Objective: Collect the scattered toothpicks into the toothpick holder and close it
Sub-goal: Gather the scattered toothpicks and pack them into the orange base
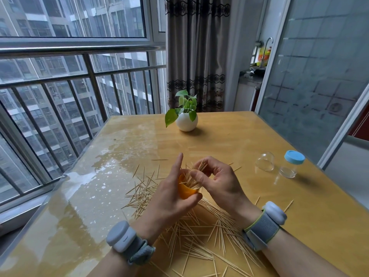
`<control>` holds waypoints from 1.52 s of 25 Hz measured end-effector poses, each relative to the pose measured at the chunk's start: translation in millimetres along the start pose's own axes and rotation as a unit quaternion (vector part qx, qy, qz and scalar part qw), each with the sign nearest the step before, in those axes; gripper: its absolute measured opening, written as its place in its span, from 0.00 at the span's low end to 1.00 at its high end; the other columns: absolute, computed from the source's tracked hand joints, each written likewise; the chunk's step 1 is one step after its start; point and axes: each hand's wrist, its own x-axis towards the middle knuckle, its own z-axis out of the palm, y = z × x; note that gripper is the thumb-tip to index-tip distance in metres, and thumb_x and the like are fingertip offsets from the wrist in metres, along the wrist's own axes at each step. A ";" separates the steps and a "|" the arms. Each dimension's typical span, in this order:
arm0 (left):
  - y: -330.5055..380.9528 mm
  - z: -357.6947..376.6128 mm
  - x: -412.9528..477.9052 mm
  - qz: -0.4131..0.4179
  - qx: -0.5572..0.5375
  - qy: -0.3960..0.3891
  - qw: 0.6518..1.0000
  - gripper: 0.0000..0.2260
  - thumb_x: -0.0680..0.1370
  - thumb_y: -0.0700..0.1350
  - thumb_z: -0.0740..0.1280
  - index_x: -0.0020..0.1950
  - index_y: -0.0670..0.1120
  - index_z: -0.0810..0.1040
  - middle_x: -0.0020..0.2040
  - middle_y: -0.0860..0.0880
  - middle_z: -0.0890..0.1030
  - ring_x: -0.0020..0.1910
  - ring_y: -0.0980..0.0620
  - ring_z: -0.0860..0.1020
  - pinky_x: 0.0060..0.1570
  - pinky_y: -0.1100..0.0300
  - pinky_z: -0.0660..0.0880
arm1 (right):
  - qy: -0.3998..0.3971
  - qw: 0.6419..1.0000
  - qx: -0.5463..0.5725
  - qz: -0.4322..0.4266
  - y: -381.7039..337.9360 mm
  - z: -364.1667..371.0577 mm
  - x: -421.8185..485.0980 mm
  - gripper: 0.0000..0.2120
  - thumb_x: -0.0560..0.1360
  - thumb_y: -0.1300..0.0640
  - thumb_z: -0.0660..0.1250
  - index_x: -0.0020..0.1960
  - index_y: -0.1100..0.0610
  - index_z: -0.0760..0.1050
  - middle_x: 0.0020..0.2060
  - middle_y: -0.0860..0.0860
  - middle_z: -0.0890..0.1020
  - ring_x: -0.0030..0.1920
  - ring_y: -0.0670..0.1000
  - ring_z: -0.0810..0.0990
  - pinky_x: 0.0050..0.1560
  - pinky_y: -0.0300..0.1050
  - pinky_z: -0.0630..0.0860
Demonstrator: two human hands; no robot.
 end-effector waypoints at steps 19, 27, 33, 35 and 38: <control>-5.3 1.6 0.9 0.002 0.048 -0.022 0.999 0.49 0.71 0.48 0.74 0.80 0.58 0.42 0.57 0.57 0.76 0.50 0.58 0.78 0.53 0.68 0.73 | -0.152 0.968 -0.186 -0.071 -10.1 -19.3 7.8 0.07 0.76 0.62 0.69 0.52 0.55 0.84 0.43 0.46 0.82 0.44 0.43 0.79 0.45 0.33 0.74; -9.1 2.8 0.2 -0.011 0.001 -0.056 0.998 0.54 0.71 0.43 0.73 0.78 0.58 0.32 0.58 0.58 0.77 0.55 0.59 0.78 0.54 0.73 0.71 | -0.143 0.956 -0.218 -0.135 -14.0 -2.5 2.5 0.11 0.73 0.49 0.69 0.51 0.53 0.78 0.44 0.44 0.76 0.47 0.45 0.73 0.51 0.38 0.71; -10.1 5.7 1.7 0.009 0.007 -0.027 1.000 0.55 0.70 0.48 0.75 0.78 0.59 0.34 0.49 0.65 0.74 0.43 0.61 0.78 0.45 0.67 0.74 | -0.045 0.966 -0.221 -0.127 -6.8 -3.7 3.9 0.04 0.75 0.55 0.68 0.43 0.54 0.79 0.38 0.45 0.79 0.43 0.46 0.74 0.44 0.42 0.72; -9.2 4.6 1.6 0.008 0.013 -0.025 1.000 0.55 0.69 0.49 0.75 0.78 0.60 0.33 0.53 0.63 0.75 0.45 0.60 0.78 0.48 0.64 0.76 | -0.023 0.971 -0.216 -0.095 -5.3 -3.5 3.6 0.03 0.74 0.55 0.67 0.42 0.54 0.78 0.38 0.45 0.78 0.43 0.46 0.74 0.44 0.43 0.73; -6.7 2.3 0.5 -0.002 0.016 -0.025 1.000 0.56 0.70 0.49 0.76 0.78 0.61 0.33 0.58 0.57 0.76 0.47 0.59 0.79 0.50 0.61 0.77 | 0.007 0.980 -0.191 -0.056 -6.6 -7.4 5.0 0.04 0.73 0.53 0.65 0.45 0.53 0.76 0.41 0.45 0.77 0.46 0.44 0.74 0.46 0.40 0.71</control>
